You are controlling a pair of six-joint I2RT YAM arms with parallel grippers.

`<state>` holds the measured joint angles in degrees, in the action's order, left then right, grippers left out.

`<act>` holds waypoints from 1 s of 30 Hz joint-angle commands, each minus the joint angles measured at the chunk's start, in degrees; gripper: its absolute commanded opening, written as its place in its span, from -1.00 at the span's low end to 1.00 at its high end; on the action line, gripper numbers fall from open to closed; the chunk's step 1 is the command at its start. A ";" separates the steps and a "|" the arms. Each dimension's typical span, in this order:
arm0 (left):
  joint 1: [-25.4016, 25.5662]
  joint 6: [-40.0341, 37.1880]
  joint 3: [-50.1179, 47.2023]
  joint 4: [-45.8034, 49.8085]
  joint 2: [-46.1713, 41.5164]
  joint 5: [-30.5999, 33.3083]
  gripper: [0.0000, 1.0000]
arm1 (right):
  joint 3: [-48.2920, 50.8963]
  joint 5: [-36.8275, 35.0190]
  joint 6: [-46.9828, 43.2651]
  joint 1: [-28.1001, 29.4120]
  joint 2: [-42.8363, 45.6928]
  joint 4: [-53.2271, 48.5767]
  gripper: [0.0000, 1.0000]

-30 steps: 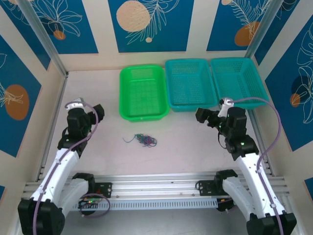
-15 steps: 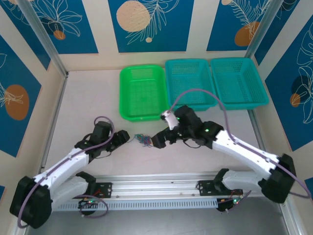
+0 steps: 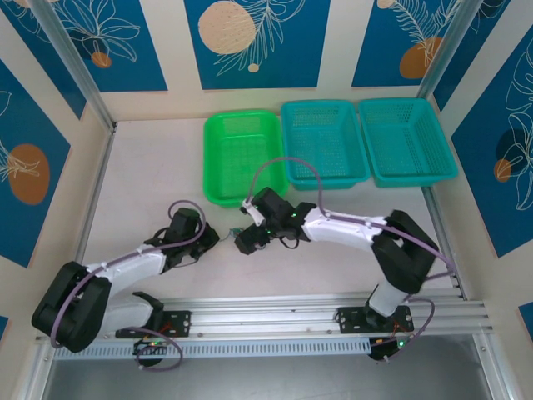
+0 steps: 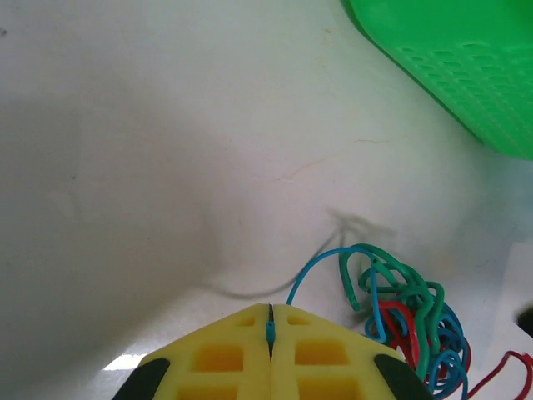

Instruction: Untangle the cables

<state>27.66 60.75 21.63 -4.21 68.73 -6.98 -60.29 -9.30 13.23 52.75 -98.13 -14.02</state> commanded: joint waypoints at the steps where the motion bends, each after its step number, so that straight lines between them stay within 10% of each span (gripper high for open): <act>1: 0.52 -1.32 0.38 0.46 -3.64 1.15 -1.00 | -3.92 -5.35 -1.81 1.58 -4.64 2.93 0.86; 9: 0.38 -5.69 7.00 14.32 -19.13 6.72 -1.00 | -3.27 -14.72 5.46 2.49 -10.11 2.45 -0.23; 22: -4.54 -20.30 27.22 37.12 -28.04 17.94 -1.00 | 8.99 -20.72 16.75 1.38 -3.79 -6.65 0.10; 30: -10.83 -22.23 27.52 39.87 -27.01 14.57 -1.00 | 13.66 -20.12 17.76 0.47 0.97 -5.69 -0.58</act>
<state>19.33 40.58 47.75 35.46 42.39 5.15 -49.71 -27.49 29.17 54.61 -97.58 -11.33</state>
